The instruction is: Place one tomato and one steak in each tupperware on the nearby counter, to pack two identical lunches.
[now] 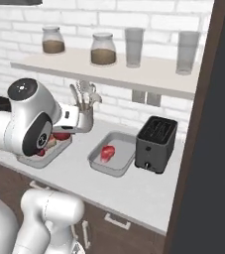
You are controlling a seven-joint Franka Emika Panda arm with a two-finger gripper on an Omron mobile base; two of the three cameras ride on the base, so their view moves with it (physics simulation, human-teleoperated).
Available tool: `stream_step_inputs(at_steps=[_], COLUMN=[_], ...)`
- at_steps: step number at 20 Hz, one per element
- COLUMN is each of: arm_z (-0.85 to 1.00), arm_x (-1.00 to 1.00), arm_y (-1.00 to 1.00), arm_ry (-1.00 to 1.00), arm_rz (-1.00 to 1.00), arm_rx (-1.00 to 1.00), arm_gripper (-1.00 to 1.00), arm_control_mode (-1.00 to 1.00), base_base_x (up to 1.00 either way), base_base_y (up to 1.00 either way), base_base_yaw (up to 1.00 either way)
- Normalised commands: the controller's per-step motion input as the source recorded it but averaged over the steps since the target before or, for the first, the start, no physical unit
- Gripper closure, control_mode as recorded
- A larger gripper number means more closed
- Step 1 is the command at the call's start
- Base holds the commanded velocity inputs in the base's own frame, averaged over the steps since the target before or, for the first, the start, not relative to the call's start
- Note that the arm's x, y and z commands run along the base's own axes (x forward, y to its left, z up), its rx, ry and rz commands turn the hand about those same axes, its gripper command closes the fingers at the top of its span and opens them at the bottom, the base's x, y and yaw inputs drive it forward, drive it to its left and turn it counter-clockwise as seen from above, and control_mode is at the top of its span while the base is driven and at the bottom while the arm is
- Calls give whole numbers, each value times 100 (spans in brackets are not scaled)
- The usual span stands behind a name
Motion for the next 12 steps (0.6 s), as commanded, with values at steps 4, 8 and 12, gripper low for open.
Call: stream_step_inputs(at_steps=[4,8,12], arm_z=[0,0,-17], arm_x=[0,0,0], arm_y=[0,0,0], arm_ry=[0,0,3], arm_rz=[0,0,-2], arm_rx=[0,0,1], arm_gripper=[100,100,100], arm_control_mode=[100,100,-100], base_base_x=[29,58,34], base_base_y=[10,16,2], base_base_yaw=[-51,-38,-12])
